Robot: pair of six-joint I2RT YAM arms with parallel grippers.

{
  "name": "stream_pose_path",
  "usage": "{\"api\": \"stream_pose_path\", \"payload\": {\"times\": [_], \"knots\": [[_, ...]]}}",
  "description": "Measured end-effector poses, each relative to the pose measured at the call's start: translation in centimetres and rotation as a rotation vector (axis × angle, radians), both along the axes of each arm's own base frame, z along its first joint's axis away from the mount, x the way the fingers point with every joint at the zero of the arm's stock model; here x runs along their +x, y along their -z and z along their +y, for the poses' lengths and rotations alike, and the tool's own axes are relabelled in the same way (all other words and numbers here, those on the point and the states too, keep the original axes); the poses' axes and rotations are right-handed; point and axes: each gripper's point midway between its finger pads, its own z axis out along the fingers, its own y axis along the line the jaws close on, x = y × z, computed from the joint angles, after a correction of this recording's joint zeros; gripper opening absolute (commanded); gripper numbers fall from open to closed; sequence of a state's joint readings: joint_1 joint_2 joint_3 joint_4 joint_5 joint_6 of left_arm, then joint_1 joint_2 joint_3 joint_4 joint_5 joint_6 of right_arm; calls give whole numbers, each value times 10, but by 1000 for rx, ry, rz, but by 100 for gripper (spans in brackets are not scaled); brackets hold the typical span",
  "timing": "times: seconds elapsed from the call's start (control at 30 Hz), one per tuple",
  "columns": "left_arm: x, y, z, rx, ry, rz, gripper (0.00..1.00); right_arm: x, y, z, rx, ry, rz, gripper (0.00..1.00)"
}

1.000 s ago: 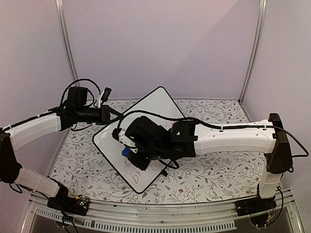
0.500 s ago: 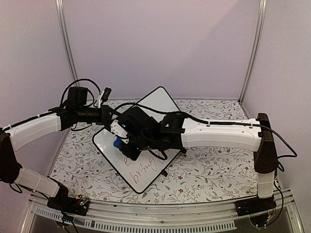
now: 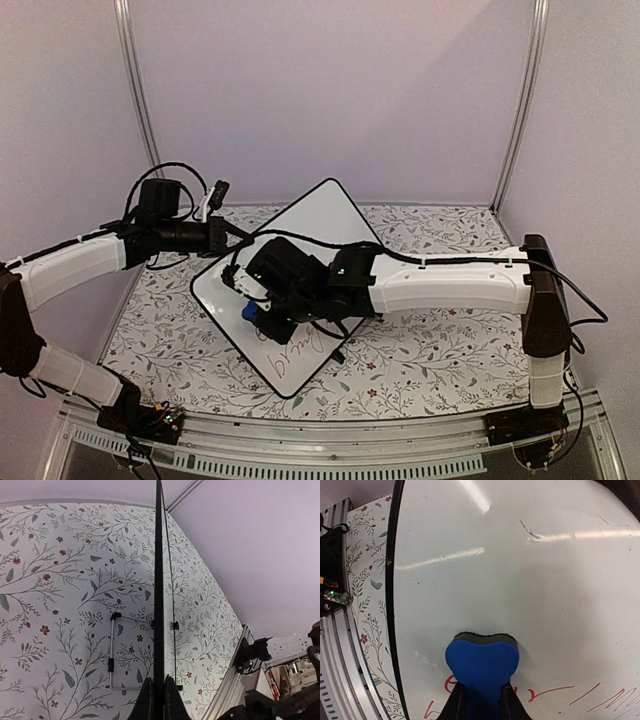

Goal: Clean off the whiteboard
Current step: Erase the whiteboard at the center of the board.

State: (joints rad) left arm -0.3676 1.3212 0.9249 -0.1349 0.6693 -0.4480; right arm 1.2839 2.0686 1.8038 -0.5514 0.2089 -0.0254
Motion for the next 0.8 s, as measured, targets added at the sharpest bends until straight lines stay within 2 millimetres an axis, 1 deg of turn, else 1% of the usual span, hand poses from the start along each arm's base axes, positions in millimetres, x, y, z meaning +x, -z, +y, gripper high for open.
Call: {"api": "stream_pose_path", "payload": {"times": [0.23, 0.5, 0.8], "knots": [[0, 0, 0, 1, 1, -1, 0, -5, 4, 1, 12, 1, 7, 3], [0, 0, 0, 1, 1, -2, 0, -15, 13, -3, 8, 12, 35, 3], [0, 0, 0, 1, 1, -2, 0, -21, 23, -9, 0, 21, 56, 4]]}}
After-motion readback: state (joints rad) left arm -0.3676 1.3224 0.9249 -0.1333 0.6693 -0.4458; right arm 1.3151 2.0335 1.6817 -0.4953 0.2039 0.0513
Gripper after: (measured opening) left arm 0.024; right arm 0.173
